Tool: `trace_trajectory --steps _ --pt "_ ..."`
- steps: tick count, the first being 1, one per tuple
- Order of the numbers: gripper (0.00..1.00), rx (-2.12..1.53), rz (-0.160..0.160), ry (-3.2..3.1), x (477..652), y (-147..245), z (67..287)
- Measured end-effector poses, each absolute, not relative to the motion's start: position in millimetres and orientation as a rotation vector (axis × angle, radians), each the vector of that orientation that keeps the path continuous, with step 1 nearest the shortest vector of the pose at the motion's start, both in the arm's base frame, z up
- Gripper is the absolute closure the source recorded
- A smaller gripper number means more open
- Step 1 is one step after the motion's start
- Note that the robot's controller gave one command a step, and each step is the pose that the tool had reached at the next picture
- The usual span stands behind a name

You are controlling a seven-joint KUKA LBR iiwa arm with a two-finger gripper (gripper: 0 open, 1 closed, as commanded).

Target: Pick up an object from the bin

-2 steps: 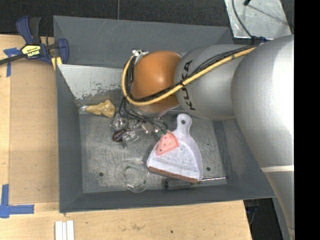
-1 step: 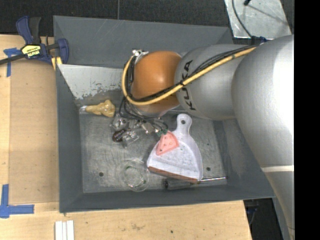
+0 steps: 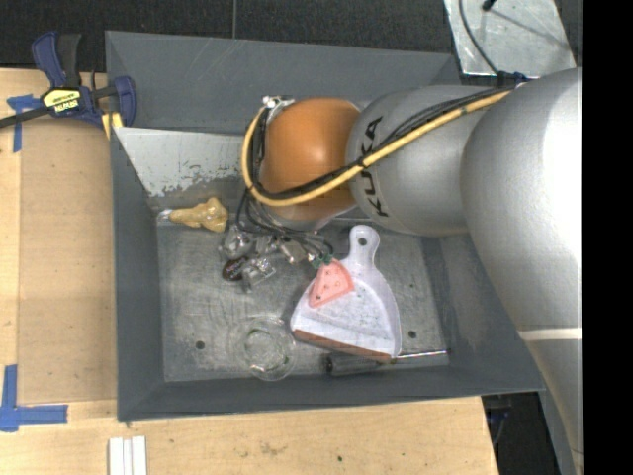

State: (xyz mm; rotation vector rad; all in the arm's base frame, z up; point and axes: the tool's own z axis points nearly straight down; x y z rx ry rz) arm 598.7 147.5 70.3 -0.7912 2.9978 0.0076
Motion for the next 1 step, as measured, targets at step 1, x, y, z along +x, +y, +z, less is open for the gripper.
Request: trace_trajectory --steps 1 --pt "1.0 -0.797 0.004 3.017 595.5 146.5 83.4"
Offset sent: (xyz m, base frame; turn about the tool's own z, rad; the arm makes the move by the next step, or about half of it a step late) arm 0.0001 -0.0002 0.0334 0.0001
